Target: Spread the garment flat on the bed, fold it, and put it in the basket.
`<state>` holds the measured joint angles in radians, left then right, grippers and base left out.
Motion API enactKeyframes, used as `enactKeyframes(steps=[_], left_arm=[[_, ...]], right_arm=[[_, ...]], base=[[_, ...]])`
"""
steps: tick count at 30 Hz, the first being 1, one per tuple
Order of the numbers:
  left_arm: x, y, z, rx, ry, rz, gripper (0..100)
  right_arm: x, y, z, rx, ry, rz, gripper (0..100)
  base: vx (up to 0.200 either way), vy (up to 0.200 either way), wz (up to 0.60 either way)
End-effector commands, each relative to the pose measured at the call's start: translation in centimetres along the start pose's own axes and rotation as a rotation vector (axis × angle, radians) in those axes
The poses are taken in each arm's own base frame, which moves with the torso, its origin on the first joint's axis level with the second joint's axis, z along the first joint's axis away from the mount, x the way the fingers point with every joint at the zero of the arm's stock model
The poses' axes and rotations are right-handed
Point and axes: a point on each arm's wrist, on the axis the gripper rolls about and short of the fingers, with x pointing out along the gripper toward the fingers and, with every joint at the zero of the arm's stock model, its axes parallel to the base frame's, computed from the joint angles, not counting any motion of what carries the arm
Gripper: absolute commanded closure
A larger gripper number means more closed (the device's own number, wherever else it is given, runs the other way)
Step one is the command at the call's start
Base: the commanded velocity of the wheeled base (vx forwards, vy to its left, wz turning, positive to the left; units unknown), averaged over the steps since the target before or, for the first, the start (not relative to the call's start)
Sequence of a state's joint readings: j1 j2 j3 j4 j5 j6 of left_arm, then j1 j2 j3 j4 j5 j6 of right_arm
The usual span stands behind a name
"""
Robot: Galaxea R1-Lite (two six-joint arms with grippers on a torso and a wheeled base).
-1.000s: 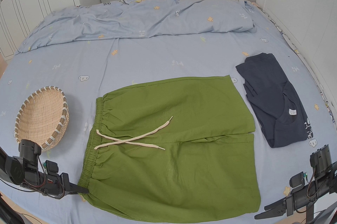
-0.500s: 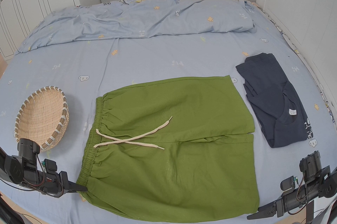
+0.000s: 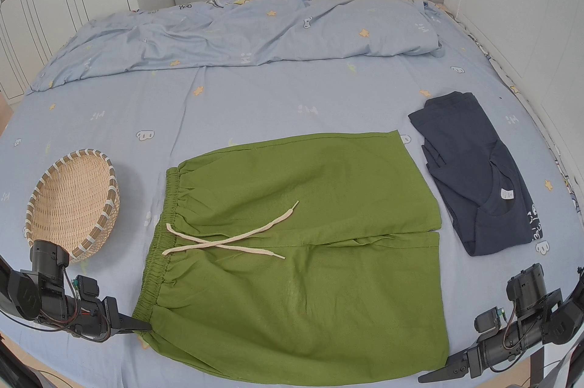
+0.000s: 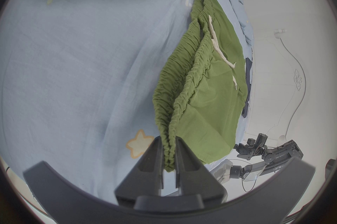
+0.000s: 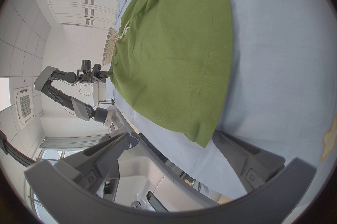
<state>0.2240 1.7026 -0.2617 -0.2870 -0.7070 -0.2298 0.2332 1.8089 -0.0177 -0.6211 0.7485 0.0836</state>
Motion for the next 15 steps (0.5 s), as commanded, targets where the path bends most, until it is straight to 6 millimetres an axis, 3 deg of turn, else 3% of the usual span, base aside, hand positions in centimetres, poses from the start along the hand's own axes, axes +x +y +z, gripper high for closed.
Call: enactKeyframes(steps=[1,15], left_arm=[[0.02,0.01,0.01,-0.001,0.001,0.0,100],[0.0,0.0,0.01,-0.002,0.0,0.0,100]], right_arm=[[0.58,-0.17,-0.5,0.018,0.043,0.004,0],[1.02,-0.18,-0.26,0.011,0.045,0.013,0]], base=[[0.0,0.0,0.0],[0.0,0.0,0.0]])
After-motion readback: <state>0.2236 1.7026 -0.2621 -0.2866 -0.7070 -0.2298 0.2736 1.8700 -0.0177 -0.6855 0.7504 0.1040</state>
